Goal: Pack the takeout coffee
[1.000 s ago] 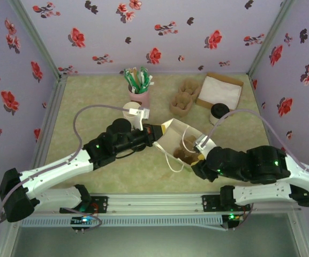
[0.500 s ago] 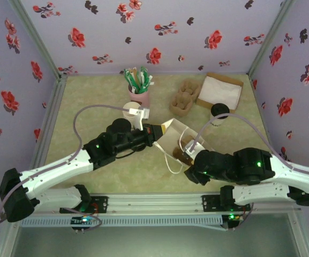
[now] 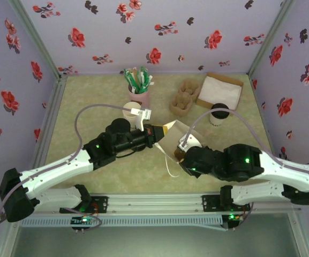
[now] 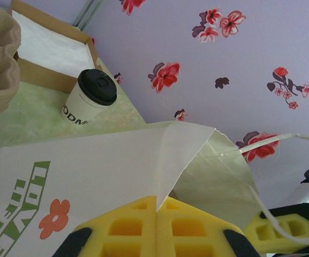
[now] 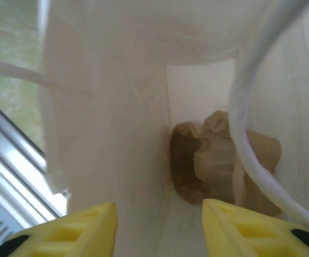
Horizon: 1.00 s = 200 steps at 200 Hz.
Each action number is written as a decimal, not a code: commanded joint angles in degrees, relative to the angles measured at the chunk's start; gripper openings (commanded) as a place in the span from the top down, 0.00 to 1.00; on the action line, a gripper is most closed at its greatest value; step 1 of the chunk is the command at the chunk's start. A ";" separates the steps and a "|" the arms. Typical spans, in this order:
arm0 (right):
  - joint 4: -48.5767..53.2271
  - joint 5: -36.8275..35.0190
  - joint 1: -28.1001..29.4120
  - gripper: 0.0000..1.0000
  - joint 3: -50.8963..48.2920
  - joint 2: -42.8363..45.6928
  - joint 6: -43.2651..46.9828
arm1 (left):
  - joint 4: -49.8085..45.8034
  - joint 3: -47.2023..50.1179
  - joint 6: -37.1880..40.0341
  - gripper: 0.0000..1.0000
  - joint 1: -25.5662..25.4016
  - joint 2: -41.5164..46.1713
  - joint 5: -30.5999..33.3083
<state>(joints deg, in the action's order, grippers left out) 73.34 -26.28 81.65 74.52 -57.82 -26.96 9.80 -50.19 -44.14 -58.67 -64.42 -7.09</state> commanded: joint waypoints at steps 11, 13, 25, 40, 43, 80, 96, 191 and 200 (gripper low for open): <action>5.95 -2.06 -3.33 0.54 1.68 -1.31 0.51 | 1.32 -1.03 1.59 1.00 -0.91 0.15 -1.21; 6.05 -2.03 -3.47 0.55 1.68 -1.32 0.46 | 1.24 -1.09 1.53 1.00 -0.91 0.10 -1.25; 6.28 -1.51 -4.23 0.54 1.89 -1.62 0.44 | 0.81 -1.30 1.36 1.00 -0.91 -0.02 -1.25; 6.84 -0.79 -5.43 0.55 2.30 -2.27 0.34 | 0.27 -1.73 0.92 1.00 -0.94 -0.21 -1.26; 7.05 -0.52 -5.74 0.55 2.42 -2.48 0.41 | 0.14 -1.86 0.85 1.00 -0.99 -0.25 -1.26; 11.21 -0.53 -8.05 0.55 3.52 -6.96 -0.19 | -0.65 -2.55 0.29 1.00 -1.09 -0.44 -1.14; 12.12 -0.50 -8.76 0.55 4.08 -7.93 -0.44 | -0.66 -2.54 0.23 1.00 -1.14 -0.46 -1.25; 13.20 -5.16 -10.44 0.56 1.03 -10.60 -0.88 | 1.00 -1.25 0.81 1.00 -1.71 0.44 -2.32; 12.76 -4.97 -10.80 0.57 0.27 -10.26 -0.81 | 1.09 -1.14 0.83 1.00 -1.71 0.54 -2.39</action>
<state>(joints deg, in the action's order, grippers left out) 84.99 -29.56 71.77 76.71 -68.05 -27.16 8.93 -50.63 -44.18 -59.86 -64.66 -8.23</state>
